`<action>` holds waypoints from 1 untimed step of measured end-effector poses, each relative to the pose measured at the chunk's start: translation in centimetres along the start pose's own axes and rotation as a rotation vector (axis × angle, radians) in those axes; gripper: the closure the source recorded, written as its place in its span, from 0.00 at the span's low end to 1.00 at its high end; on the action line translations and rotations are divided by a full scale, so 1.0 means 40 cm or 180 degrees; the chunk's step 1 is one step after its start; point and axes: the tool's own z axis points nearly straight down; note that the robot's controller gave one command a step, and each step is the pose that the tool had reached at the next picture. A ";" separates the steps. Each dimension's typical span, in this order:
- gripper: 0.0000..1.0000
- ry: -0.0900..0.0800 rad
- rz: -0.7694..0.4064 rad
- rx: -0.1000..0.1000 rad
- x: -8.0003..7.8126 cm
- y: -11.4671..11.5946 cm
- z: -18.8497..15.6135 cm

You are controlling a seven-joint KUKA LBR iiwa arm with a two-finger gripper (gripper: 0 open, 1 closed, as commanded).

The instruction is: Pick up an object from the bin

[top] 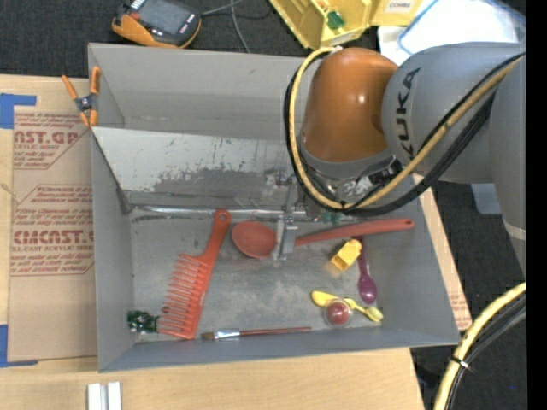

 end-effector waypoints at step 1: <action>0.00 -0.0023 0.0003 -0.0001 -0.005 -0.001 -0.009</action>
Offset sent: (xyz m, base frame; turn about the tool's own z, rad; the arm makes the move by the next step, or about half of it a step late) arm 0.0088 -0.0463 -0.1085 0.0279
